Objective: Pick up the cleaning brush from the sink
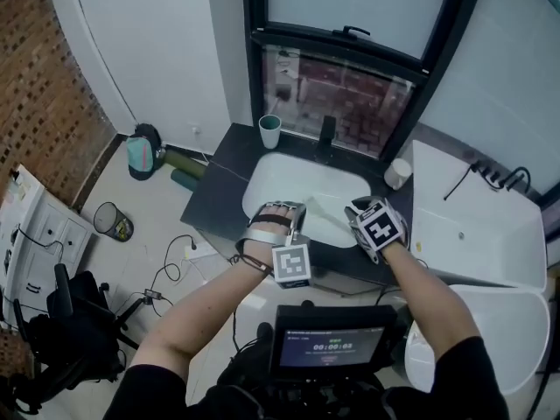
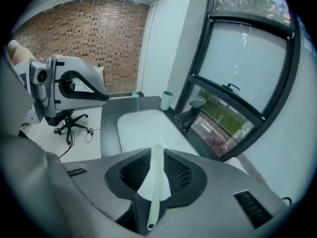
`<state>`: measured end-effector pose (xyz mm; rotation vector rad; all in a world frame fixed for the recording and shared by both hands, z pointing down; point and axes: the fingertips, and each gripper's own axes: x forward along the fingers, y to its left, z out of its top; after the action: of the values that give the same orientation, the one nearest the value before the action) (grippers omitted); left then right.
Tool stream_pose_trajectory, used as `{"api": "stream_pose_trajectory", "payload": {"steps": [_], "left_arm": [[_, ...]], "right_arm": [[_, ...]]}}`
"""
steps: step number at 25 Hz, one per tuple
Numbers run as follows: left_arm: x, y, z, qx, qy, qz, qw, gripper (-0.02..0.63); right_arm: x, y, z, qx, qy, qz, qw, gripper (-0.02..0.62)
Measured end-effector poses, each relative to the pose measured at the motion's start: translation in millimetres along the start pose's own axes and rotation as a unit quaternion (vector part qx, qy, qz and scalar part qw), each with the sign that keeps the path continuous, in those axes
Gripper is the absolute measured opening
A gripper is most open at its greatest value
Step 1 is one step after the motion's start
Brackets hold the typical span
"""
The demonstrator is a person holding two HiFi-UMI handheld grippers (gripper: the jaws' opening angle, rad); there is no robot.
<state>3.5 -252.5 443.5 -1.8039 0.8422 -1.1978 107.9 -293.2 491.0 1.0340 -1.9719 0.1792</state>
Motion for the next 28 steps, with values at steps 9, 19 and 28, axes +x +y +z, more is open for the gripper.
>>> {"api": "stream_pose_trajectory", "payload": {"steps": [9, 19, 28], "left_arm": [[176, -17, 9, -0.044, 0.089, -0.076, 0.9922, 0.047], [299, -42, -58, -0.026, 0.109, -0.108, 0.9878, 0.048], [377, -55, -92, -0.059, 0.103, -0.118, 0.9859, 0.048]], "right_arm": [[150, -97, -48, 0.062, 0.104, 0.123, 0.985, 0.170], [296, -118, -64, 0.063, 0.211, 0.133, 0.966, 0.170], [382, -126, -69, 0.073, 0.261, 0.148, 0.951, 0.170]]}}
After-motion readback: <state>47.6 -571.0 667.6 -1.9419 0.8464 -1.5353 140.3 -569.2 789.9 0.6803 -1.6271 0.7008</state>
